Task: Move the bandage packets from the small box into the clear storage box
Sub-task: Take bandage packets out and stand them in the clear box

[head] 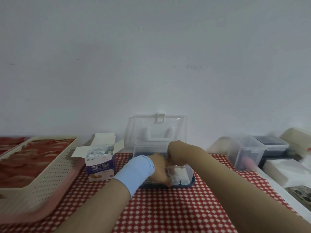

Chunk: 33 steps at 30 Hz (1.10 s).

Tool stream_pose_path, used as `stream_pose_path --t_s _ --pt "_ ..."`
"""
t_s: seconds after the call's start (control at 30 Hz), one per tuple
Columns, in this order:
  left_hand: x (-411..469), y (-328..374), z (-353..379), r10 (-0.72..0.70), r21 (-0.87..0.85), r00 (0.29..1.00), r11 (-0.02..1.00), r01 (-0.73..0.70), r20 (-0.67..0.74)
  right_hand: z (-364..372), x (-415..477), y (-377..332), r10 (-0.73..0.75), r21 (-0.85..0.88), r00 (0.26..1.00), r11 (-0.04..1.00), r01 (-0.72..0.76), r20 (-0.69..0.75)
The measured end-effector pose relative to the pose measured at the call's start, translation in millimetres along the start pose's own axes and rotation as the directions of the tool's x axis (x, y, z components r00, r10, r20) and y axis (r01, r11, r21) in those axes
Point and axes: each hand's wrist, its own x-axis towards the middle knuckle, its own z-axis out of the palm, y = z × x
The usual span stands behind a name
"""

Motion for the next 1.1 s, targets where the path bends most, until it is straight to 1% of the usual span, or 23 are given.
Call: stream_pose_path --t_s 0.07,0.13,0.2,0.27,0.33,0.43,0.5,0.57,0.6,0.67,0.73,0.8,0.97,1.1 --pt "-8 0 -4 0.015 -0.003 0.999 1.000 -0.016 -0.039 -5 -4 0 0.007 0.036 1.000 0.999 -0.007 0.003" --pt "-19 -2 -14 0.018 -0.020 0.996 1.000 -0.020 -0.082 -15 -7 4 0.032 0.177 0.999 0.984 -0.024 -0.038" --pt "-36 -8 -29 0.019 -0.032 0.989 0.999 -0.024 -0.144 -32 -12 10 0.060 0.321 0.988 0.947 -0.013 -0.139" --pt "-58 -19 -44 0.010 -0.129 0.972 0.991 -0.041 -0.236 -51 -18 12 0.096 0.452 0.962 0.891 0.032 -0.256" --pt "-85 -36 -59 -0.041 -0.265 0.931 0.962 -0.061 -0.362 -70 -25 6 0.131 0.559 0.922 0.822 0.104 -0.365" --pt "-118 -72 -68 -0.179 -0.382 0.824 0.923 -0.049 -0.537 -89 -24 -22 0.125 0.618 0.874 0.754 0.224 -0.469" --pt "-130 -100 -65 -0.294 -0.417 0.755 0.909 0.030 -0.586 -94 -17 -47 0.054 0.613 0.874 0.734 0.293 -0.483" --pt "-136 -128 -53 -0.413 -0.451 0.711 0.880 0.149 -0.569 -93 -5 -73 -0.034 0.582 0.877 0.735 0.347 -0.479" --pt "-140 -143 -45 -0.459 -0.461 0.700 0.863 0.205 -0.547 -93 3 -89 -0.065 0.566 0.874 0.738 0.366 -0.481" --pt "-137 -156 -32 -0.497 -0.461 0.697 0.848 0.262 -0.517 -87 12 -105 -0.073 0.515 0.862 0.775 0.366 -0.502" --pt "-137 -168 -20 -0.513 -0.446 0.702 0.843 0.301 -0.494 -85 24 -122 -0.062 0.414 0.845 0.851 0.323 -0.531" --pt "-135 -176 -12 -0.512 -0.442 0.711 0.843 0.307 -0.483 -84 36 -136 -0.063 0.326 0.840 0.904 0.277 -0.539" --pt "-134 -185 -12 -0.488 -0.483 0.722 0.842 0.241 -0.490 -81 63 -162 -0.113 0.192 0.857 0.952 0.238 -0.503" --pt "-130 -187 -16 -0.468 -0.480 0.730 0.850 0.217 -0.499 -76 76 -173 -0.164 0.100 0.859 0.965 0.241 -0.486"
